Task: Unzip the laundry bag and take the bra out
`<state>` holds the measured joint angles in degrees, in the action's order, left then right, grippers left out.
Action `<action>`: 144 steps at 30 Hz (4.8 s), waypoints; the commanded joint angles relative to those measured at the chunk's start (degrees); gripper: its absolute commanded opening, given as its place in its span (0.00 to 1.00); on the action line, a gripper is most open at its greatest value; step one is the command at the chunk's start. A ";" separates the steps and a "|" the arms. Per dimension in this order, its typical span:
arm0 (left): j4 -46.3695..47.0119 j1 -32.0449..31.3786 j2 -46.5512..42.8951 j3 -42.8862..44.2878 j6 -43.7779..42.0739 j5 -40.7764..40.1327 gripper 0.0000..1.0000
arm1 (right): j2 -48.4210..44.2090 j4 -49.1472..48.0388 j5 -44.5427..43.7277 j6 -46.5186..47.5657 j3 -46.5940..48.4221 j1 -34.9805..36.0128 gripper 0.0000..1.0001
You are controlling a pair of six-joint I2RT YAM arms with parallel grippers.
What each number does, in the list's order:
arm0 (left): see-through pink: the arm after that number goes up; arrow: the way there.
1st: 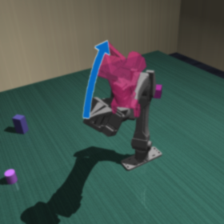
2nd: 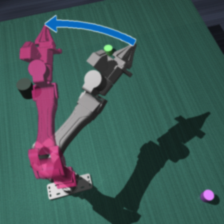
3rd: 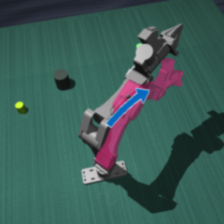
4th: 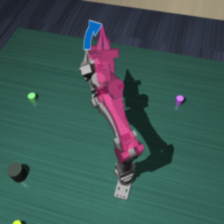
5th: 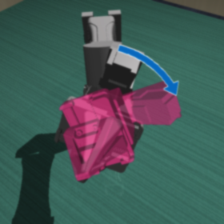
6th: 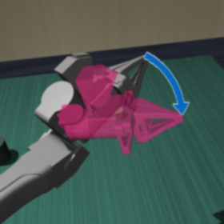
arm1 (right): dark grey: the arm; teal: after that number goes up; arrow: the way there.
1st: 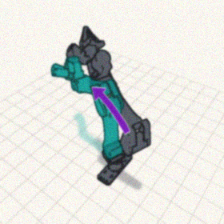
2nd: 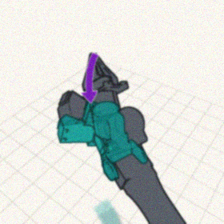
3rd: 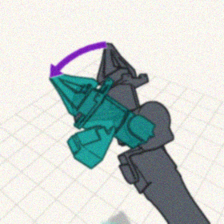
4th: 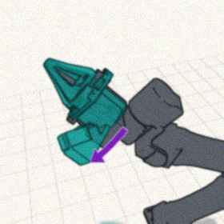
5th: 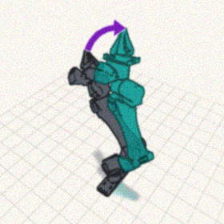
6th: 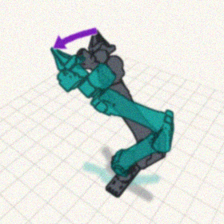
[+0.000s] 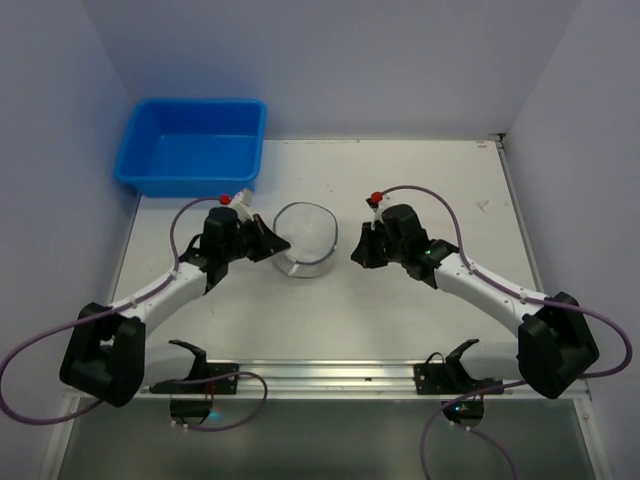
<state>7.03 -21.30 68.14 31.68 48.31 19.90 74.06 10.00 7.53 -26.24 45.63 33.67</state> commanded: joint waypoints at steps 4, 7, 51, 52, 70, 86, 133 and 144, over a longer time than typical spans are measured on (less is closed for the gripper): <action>-5.00 1.88 12.44 17.26 -10.17 10.14 0.14 | 1.34 -5.42 9.51 -2.93 2.09 6.31 0.00; -6.94 1.96 14.30 21.14 -11.05 11.12 0.10 | 3.02 -5.25 4.46 -4.08 2.72 6.85 0.00; -13.44 3.11 1.47 11.83 -11.93 14.99 0.00 | 11.10 -22.74 3.98 27.65 -0.63 5.62 0.47; -13.70 3.11 1.30 11.74 -12.10 14.99 0.00 | 11.19 -23.44 4.68 27.65 -0.97 5.62 0.46; -18.28 4.77 1.90 12.17 -17.11 9.91 0.00 | 5.58 -16.96 0.90 24.59 -1.86 5.70 0.00; -9.58 5.13 3.77 13.44 -3.33 -1.08 1.00 | 11.45 -14.03 7.15 -4.93 7.81 15.81 0.00; -9.85 -0.77 15.79 22.98 -13.61 2.51 0.39 | 3.89 -7.52 10.13 0.70 2.71 9.65 0.00; -10.72 4.07 0.71 13.42 -3.85 -9.17 0.98 | 15.49 -25.56 9.43 -12.17 6.75 13.61 0.00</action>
<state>-3.20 -18.41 76.62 48.40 41.82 16.49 88.14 -8.75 16.47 -34.79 48.88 46.98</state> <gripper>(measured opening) 0.982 0.009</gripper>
